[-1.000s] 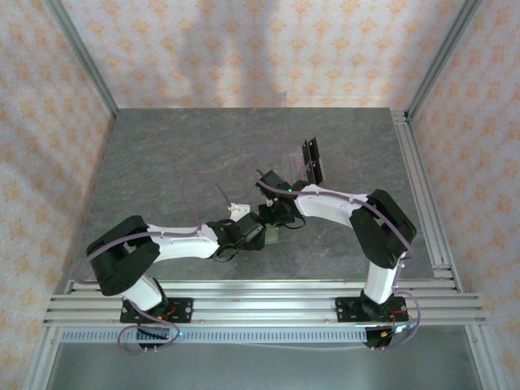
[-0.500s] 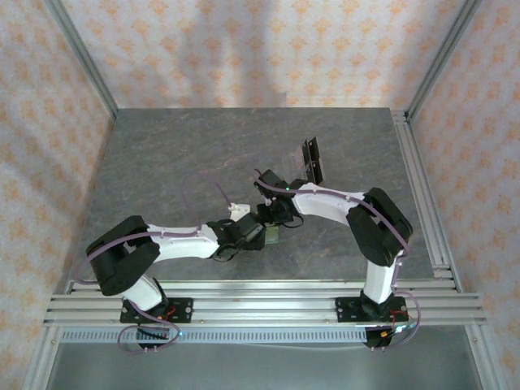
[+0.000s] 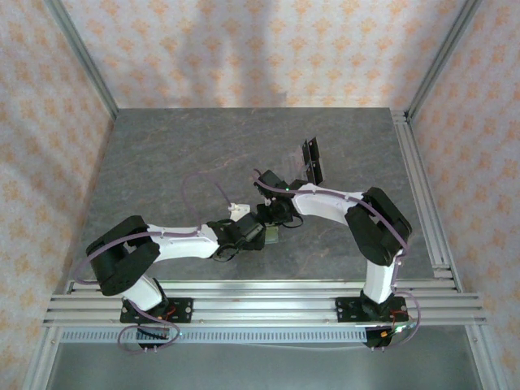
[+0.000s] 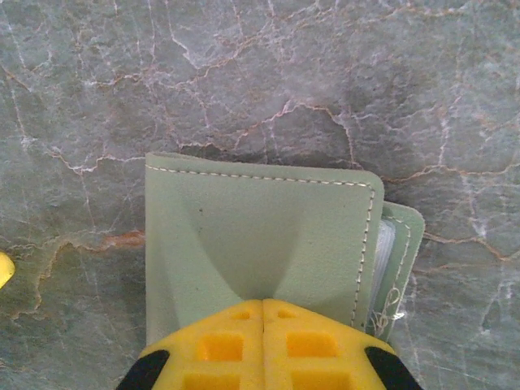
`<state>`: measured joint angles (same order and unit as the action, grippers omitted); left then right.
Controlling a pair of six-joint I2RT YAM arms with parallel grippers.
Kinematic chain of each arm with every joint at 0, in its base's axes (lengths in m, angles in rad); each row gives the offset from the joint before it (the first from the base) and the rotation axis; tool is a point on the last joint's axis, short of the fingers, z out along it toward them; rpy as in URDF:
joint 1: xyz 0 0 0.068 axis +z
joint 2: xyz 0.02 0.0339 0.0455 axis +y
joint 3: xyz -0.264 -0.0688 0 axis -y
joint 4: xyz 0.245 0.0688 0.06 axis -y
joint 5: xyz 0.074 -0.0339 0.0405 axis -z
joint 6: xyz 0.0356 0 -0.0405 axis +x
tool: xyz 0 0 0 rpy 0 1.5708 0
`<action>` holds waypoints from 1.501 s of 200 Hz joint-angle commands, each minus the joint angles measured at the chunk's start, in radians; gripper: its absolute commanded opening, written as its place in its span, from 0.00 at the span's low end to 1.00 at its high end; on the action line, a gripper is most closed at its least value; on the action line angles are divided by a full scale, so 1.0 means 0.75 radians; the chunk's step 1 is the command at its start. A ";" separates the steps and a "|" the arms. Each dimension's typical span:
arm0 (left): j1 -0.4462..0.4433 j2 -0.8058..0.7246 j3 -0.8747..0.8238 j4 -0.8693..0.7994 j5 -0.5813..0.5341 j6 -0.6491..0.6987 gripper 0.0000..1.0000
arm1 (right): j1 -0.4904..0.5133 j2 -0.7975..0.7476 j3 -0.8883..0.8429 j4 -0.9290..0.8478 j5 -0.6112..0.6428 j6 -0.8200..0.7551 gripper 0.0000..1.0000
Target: Put the credit cards into the card holder
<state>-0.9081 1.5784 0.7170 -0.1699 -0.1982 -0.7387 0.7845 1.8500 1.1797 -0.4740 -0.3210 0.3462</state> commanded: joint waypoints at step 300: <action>-0.002 0.010 -0.038 -0.063 0.021 0.013 0.99 | 0.018 -0.024 -0.573 0.330 0.204 0.052 0.00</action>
<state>-0.9154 1.5707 0.7059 -0.1669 -0.1974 -0.7048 0.7830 1.7500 0.8852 -0.0502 -0.3096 0.4213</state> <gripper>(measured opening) 0.988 0.049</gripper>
